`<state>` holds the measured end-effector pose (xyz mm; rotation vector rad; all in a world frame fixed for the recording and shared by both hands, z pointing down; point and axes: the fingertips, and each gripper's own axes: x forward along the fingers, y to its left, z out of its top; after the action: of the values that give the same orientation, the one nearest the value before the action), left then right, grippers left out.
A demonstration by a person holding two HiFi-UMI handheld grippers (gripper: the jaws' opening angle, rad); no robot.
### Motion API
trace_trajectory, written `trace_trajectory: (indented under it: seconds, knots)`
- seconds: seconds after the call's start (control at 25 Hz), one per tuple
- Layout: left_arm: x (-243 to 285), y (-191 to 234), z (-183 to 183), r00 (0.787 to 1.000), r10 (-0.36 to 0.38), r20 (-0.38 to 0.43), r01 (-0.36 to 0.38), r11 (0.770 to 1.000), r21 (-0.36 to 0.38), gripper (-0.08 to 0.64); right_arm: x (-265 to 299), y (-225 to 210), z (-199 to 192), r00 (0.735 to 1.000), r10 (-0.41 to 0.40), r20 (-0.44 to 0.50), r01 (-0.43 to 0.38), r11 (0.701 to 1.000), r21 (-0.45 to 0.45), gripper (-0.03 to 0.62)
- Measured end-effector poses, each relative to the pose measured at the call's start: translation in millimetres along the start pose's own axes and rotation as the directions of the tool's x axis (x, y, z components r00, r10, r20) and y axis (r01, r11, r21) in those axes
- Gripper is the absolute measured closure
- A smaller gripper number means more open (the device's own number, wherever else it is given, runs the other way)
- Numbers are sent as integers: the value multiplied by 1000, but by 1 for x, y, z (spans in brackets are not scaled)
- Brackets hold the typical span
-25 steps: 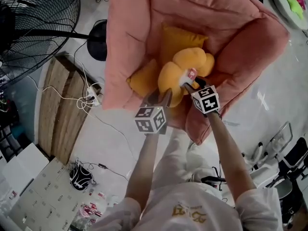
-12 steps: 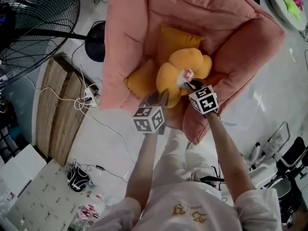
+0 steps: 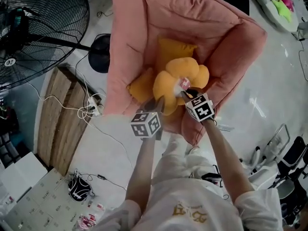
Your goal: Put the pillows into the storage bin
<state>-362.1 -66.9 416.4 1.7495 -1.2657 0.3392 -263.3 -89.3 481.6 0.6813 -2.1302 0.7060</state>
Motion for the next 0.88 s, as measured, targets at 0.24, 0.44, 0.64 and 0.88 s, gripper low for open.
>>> trace_trajectory:
  seconds: [0.24, 0.44, 0.64, 0.88]
  knots:
    - [-31, -20, 11, 1000, -13, 23, 13, 1000, 18, 465, -38, 19, 10, 1000, -7, 16, 7, 1000, -24, 535]
    - [-61, -48, 17, 999, -39, 35, 38, 998, 41, 465, -77, 33, 16, 999, -20, 38, 22, 999, -48, 538]
    - [-72, -80, 18, 996, -71, 46, 68, 995, 76, 466, -113, 33, 9, 997, -54, 63, 56, 998, -30, 543]
    - [-76, -117, 17, 990, -131, 50, 124, 985, 118, 468, -158, 24, 0, 988, -111, 105, 115, 993, -29, 548]
